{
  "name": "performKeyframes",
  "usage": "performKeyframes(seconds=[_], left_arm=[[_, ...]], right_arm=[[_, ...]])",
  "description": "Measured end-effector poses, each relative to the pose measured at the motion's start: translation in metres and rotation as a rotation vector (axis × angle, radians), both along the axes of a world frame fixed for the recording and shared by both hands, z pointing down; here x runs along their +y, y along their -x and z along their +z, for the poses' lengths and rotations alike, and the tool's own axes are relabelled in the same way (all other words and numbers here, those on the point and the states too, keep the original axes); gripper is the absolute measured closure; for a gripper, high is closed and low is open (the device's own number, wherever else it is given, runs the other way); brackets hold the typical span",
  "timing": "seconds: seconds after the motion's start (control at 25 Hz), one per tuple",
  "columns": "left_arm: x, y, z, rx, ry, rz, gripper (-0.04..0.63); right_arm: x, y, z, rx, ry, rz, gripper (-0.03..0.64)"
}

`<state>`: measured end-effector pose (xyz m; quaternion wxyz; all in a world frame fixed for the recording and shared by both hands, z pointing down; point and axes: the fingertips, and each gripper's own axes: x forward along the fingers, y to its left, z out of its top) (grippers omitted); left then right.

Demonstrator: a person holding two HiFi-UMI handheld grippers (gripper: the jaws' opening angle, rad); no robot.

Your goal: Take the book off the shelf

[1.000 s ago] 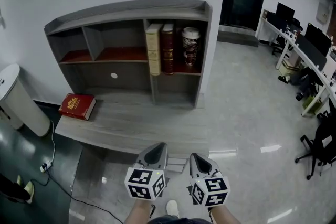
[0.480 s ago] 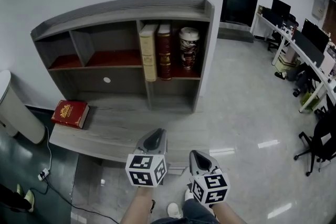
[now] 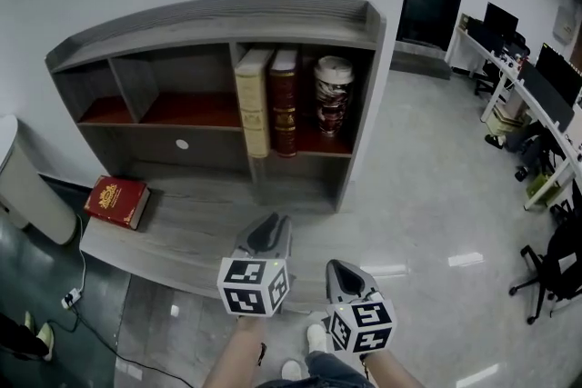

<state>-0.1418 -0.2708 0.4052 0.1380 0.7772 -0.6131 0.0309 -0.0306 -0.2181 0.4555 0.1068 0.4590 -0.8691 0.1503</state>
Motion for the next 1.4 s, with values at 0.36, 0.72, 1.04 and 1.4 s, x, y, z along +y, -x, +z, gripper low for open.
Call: performKeyframes(seconds=[0.36, 0.72, 1.04, 1.4], left_arm=[[-0.056, 0.004, -0.023, -0.014, -0.038, -0.045, 0.499], [-0.104, 0.007, -0.032, -0.064, -0.042, -0.108, 0.426], [-0.135, 0.018, -0.045, -0.086, -0.062, -0.168, 0.405], [-0.152, 0.026, -0.051, -0.089, -0.073, -0.215, 0.399]], right_arm=[[-0.049, 0.003, 0.000, -0.012, 0.011, -0.047, 0.609], [-0.084, 0.004, 0.010, -0.029, 0.052, -0.080, 0.609], [-0.108, -0.006, 0.017, -0.029, 0.080, -0.072, 0.609], [-0.122, -0.006, 0.020, -0.032, 0.096, -0.082, 0.609]])
